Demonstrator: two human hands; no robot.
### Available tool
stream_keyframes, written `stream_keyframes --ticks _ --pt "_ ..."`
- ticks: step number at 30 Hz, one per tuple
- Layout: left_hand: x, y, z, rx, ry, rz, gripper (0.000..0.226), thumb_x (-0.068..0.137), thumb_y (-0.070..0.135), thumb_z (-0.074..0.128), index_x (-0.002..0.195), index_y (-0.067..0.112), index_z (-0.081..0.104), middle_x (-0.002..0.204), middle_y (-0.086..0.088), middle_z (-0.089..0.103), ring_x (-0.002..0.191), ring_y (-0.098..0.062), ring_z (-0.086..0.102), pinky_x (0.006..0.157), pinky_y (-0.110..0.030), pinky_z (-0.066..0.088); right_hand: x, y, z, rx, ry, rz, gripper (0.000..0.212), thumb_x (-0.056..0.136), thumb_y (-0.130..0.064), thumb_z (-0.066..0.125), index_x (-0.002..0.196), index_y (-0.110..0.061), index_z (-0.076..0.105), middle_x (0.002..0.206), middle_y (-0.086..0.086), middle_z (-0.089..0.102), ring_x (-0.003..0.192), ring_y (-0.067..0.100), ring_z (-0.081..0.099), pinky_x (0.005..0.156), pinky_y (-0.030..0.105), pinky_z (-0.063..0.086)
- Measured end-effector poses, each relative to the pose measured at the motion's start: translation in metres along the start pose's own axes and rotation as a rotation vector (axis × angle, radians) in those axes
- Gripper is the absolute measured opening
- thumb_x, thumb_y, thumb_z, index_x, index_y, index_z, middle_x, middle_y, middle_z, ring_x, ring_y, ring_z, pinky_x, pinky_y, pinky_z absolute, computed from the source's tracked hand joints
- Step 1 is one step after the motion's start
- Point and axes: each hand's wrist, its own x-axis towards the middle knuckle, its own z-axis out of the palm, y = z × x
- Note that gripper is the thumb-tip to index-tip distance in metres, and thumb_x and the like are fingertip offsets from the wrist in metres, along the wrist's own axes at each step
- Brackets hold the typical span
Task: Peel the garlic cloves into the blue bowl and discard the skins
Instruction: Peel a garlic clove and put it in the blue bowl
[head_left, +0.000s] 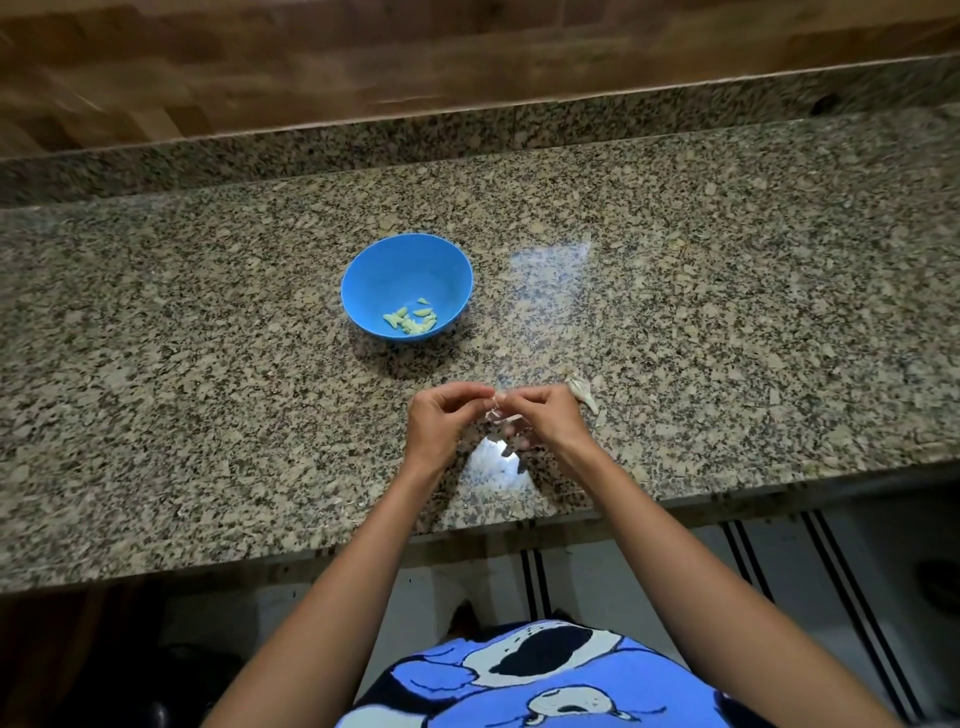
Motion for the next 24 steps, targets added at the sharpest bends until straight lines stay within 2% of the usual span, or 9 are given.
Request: stream_keyframes --ticks 3,8,11,14,19,24 --pt "-0.0003 -0.0001 -0.0030 -0.019 -0.024 0.012 0.015 0.074 -0.002 0.073 0.087 0.006 0.073 0.086 -0.010 0.073 0.080 -0.021 0.069 0.073 -0.027 0.056 -0.0020 -0.0013 -0.0029 -0.013 -0.043 -0.029 0.011 0.087 -0.011 0.062 0.082 -0.005 0.070 0.072 0.007 0.069 0.048 0.010 0.058 0.039 0.019 0.041" --pt "-0.0021 0.0029 -0.0011 -0.065 -0.021 -0.022 0.014 0.074 -0.001 0.073 0.085 0.009 0.073 0.084 -0.007 0.073 0.078 -0.019 0.069 0.070 -0.024 0.056 -0.0021 0.0018 -0.0017 -0.029 -0.030 -0.063 0.017 0.088 -0.010 0.061 0.073 -0.009 0.070 0.074 0.011 0.069 0.050 0.013 0.059 0.039 0.019 0.041" --pt "-0.0010 0.0035 -0.0018 -0.075 0.002 -0.039 0.014 0.075 0.001 0.073 0.088 0.005 0.072 0.085 -0.008 0.073 0.078 -0.018 0.069 0.070 -0.022 0.056 -0.0032 0.0025 -0.0013 0.000 -0.032 -0.090 0.007 0.085 -0.014 0.066 0.084 -0.010 0.070 0.080 0.010 0.071 0.055 0.017 0.063 0.043 0.025 0.047" --pt "-0.0019 0.0032 -0.0012 -0.068 0.017 -0.039 0.014 0.077 0.000 0.072 0.090 0.004 0.072 0.085 -0.007 0.073 0.077 -0.016 0.070 0.068 -0.021 0.056 -0.0028 0.0025 -0.0008 -0.040 -0.024 -0.148 0.014 0.077 -0.015 0.073 0.089 -0.007 0.070 0.082 0.012 0.071 0.062 0.025 0.065 0.049 0.032 0.053" --pt "-0.0023 -0.0011 0.0017 -0.078 0.057 -0.054 0.020 0.077 -0.002 0.072 0.095 0.006 0.072 0.091 -0.008 0.073 0.084 -0.022 0.070 0.076 -0.031 0.058 0.0000 0.0020 -0.0002 -0.049 0.021 -0.158 0.016 0.081 -0.008 0.069 0.094 0.000 0.069 0.083 0.014 0.070 0.062 0.024 0.065 0.045 0.024 0.053" --pt "-0.0034 -0.0006 0.0037 -0.035 0.091 0.007 0.028 0.076 -0.001 0.073 0.103 0.006 0.069 0.092 -0.005 0.072 0.086 -0.015 0.071 0.079 -0.026 0.057 0.0005 0.0031 0.0020 -0.085 0.005 -0.182 0.015 0.082 -0.011 0.068 0.094 -0.002 0.070 0.084 0.015 0.071 0.065 0.026 0.066 0.046 0.024 0.053"
